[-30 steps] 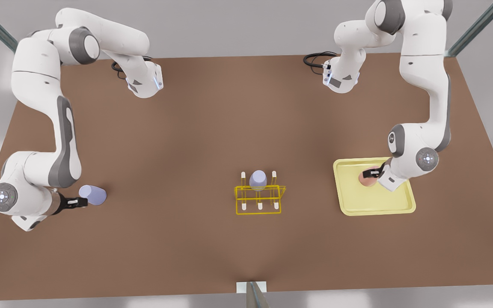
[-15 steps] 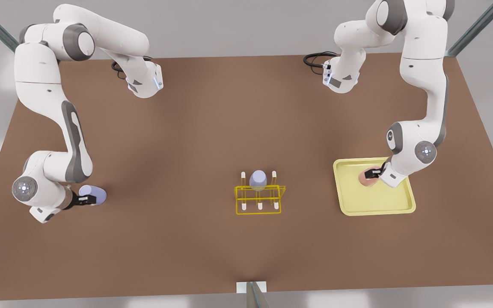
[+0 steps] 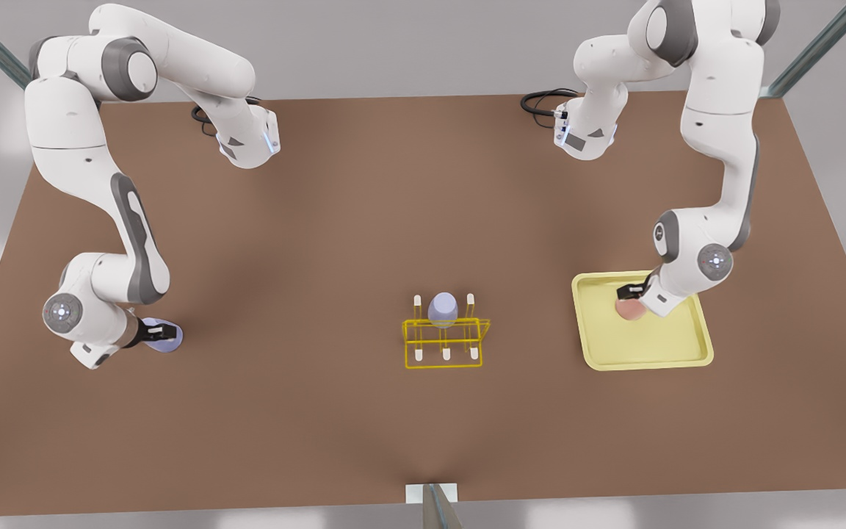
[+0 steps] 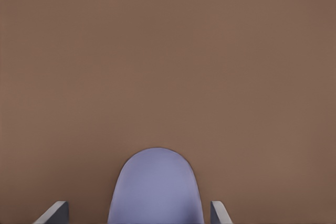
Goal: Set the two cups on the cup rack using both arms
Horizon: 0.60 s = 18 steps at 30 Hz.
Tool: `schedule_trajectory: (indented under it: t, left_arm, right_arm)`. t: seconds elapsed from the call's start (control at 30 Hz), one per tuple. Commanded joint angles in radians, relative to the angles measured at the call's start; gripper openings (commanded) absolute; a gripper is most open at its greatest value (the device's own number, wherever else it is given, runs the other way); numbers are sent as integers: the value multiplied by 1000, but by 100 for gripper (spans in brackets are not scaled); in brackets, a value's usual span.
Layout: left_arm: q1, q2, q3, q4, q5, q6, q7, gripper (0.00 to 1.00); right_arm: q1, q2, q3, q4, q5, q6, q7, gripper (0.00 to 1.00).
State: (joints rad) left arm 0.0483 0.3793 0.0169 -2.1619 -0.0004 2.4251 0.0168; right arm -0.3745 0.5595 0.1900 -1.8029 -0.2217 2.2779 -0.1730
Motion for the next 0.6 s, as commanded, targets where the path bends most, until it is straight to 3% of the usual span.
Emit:
schedule_trajectory:
  t: [0.0,0.17,0.23,0.57]
  left_arm:
    - [1,9,0,-4,2,60,3,100]
    - [1,21,0,-4,2,74,3,100]
    - [1,21,0,-4,2,78,3,86]
    - [1,30,0,-3,2,80,3,86]
  right_arm:
    - [-9,-1,0,-4,2,57,-48,100]
    - [-43,-1,14,-69,2,166,-48,100]
    - [-43,-3,16,-82,4,166,-46,100]
    - [-63,-1,16,-107,2,169,-72,100]
